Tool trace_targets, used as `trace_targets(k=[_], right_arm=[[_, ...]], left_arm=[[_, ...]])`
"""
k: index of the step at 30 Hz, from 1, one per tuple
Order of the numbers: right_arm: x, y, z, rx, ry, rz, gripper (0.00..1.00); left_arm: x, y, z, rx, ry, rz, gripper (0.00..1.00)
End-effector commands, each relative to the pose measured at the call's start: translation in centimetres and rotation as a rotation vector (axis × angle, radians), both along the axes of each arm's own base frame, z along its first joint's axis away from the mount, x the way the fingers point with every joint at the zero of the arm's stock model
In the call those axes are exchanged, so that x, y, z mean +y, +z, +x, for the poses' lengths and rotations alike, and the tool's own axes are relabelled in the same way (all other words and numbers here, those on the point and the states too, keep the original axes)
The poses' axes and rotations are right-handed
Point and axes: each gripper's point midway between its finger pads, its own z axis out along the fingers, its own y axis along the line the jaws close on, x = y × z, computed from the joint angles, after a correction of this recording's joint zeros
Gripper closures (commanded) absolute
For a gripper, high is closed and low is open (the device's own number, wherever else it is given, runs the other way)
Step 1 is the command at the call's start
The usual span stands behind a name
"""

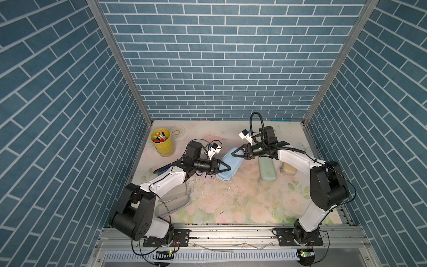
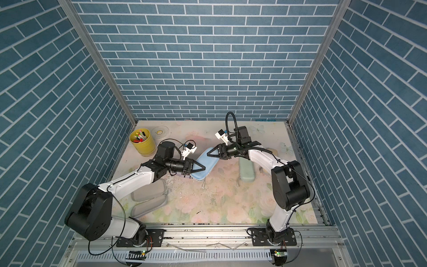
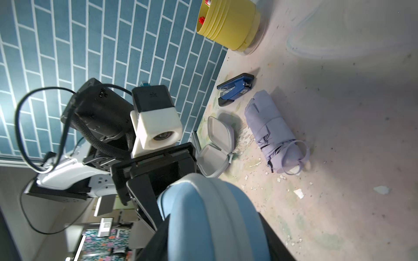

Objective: Put umbrellas into zippered umbrella sleeves
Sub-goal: Adjust the umbrella sleeve.

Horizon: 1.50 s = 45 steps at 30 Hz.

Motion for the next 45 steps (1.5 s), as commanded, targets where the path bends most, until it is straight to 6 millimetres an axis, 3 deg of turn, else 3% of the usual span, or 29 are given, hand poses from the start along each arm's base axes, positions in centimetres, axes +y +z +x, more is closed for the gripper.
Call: trace_targets(k=[1,4,5,7,9,11,13,15,19,25,29,31,36,40,45], right_arm=[[0.8,1.3,-0.5,0.007,0.026,0.051,0.63],[0.8,2.7,1.4,0.010,-0.077,0.089,0.77],[0.7,3.4,2.4,0.010,-0.131,0.104,0.82],[0.7,4.7,4.0,0.000,-0.235,0.135,0.83],[0.1,5.7,6.1,0.005,-0.378,0.154,0.84],[-1.1,5.9,8.3,0.015,-0.570,0.165,0.85],[-3.0,5.5,10.3,0.057,-0.793,0.215,0.86],[-4.5,6.6,11.1,0.061,-0.963,0.330,0.87],[-4.0,7.4,9.9,0.086,-1.080,0.388,0.88],[-0.6,5.9,6.5,0.191,-1.047,0.366,0.89],[1.2,5.6,4.5,0.226,-0.992,0.348,0.89],[1.5,4.9,3.8,0.239,-0.986,0.311,0.89],[0.4,3.7,3.8,0.249,-1.039,0.290,0.88],[-0.5,4.2,4.5,0.239,-1.081,0.321,0.89],[2.2,4.5,3.6,0.277,-0.964,0.320,0.91]], left_arm=[[-0.1,4.4,1.1,-0.174,-0.024,-0.078,0.55],[2.3,4.7,4.6,-0.191,0.180,-0.044,0.35],[3.7,4.8,6.0,-0.189,0.283,-0.049,0.31],[7.0,4.9,8.0,-0.173,0.498,-0.070,0.24],[9.8,3.8,8.6,-0.127,0.705,-0.052,0.21],[11.0,2.9,8.3,-0.101,0.854,-0.046,0.17],[9.9,2.3,7.1,-0.066,0.916,-0.049,0.12],[8.0,1.6,6.0,-0.068,0.940,-0.040,0.09],[5.7,0.4,5.6,-0.038,0.982,-0.090,0.03],[3.9,0.8,7.7,-0.058,1.018,-0.170,0.01],[4.4,0.1,9.2,-0.062,1.074,-0.185,0.06],[4.8,0.9,9.9,-0.081,1.098,-0.235,0.09],[3.5,3.1,10.4,-0.136,1.045,-0.266,0.15],[3.4,2.6,9.8,-0.130,1.032,-0.268,0.12],[3.4,2.7,11.0,-0.143,1.045,-0.269,0.15]])
